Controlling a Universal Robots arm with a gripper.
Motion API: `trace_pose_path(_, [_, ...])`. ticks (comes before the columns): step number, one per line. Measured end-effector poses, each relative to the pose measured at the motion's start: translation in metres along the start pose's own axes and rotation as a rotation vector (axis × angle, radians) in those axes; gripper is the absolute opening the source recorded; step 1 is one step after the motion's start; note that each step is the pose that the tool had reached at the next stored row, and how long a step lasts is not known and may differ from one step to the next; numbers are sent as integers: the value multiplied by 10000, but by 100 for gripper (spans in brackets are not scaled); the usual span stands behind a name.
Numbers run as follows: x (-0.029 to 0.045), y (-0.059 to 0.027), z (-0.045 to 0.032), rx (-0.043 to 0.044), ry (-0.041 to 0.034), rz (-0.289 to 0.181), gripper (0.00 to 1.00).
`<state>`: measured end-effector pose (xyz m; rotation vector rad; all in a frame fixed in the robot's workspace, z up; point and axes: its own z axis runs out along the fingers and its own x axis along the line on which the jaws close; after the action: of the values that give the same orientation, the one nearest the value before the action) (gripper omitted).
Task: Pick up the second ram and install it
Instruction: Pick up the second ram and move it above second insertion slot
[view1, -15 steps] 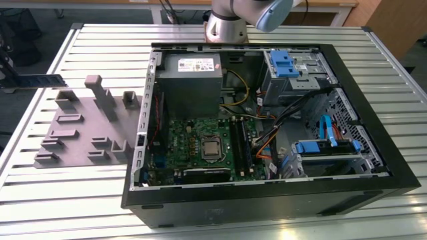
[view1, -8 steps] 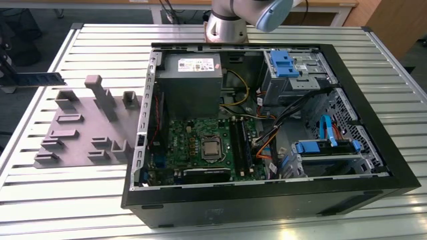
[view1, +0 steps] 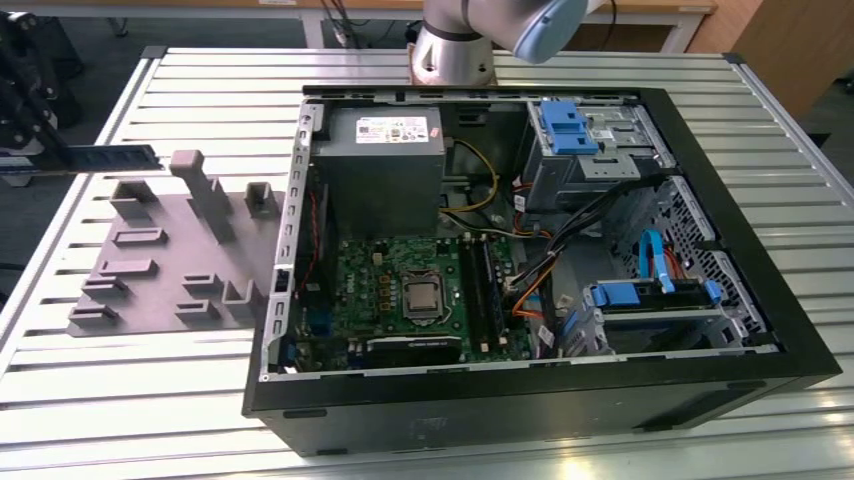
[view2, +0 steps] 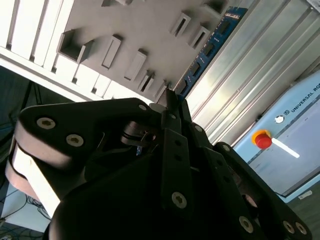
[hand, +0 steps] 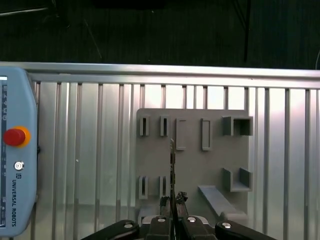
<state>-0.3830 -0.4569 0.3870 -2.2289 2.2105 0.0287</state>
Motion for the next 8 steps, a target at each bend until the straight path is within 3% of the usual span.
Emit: trace_pose_path(8, [3, -364, -2, -1, 0, -1, 14])
